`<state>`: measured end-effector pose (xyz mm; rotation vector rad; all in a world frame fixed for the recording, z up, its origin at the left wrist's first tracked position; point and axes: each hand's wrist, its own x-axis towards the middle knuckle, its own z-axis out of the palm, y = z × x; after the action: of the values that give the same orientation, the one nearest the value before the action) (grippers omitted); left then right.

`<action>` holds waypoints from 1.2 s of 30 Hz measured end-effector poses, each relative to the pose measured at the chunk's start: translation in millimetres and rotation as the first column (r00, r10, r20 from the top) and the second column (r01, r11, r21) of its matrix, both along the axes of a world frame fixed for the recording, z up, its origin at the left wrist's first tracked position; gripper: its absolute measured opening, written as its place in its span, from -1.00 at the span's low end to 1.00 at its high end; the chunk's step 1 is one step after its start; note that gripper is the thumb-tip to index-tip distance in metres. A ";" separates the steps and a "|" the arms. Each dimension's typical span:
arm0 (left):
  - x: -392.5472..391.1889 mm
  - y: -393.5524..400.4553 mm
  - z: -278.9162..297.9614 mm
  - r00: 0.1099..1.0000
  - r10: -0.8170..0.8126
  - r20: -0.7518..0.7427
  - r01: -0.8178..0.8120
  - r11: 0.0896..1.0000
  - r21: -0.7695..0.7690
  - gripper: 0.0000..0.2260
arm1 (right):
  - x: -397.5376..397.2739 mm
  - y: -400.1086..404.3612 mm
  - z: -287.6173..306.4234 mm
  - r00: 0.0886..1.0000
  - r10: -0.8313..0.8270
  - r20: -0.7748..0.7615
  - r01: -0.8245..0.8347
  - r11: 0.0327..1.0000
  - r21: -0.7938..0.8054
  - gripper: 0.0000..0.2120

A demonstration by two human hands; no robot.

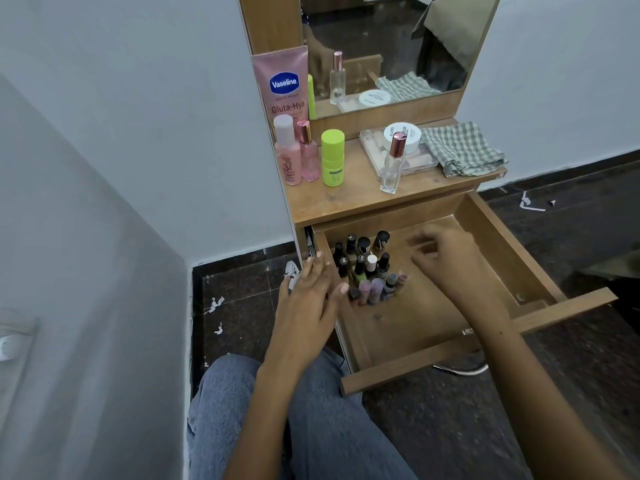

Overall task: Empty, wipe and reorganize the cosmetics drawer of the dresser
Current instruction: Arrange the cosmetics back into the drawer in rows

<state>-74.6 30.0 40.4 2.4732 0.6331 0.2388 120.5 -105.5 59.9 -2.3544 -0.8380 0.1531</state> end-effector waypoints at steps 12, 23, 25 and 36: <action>0.2 -6.3 0.8 0.971 0.065 0.228 -0.065 0.998 -0.009 -0.55 | 33.3 95.5 24.9 0.961 -0.273 -0.035 0.259 0.853 0.453 -0.44; 1.3 -12.9 21.1 0.901 0.183 0.394 -0.138 0.981 -0.139 -0.68 | -0.8 52.0 40.2 0.989 0.103 -0.107 -0.038 0.872 0.488 -0.66; 3.5 -16.6 33.5 0.864 0.213 0.457 -0.127 0.969 -0.212 -0.70 | -19.3 37.0 42.3 0.975 0.198 -0.106 -0.137 0.899 0.416 -0.68; 13.3 -35.3 51.9 0.778 0.342 0.527 -0.115 0.903 -0.415 -0.83 | -53.5 -4.5 8.0 0.912 0.407 0.046 -0.404 0.877 0.258 -0.65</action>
<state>-61.3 -5.3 92.3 1.8089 0.6334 0.8740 67.0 -110.0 67.9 -1.9050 -1.2610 0.2118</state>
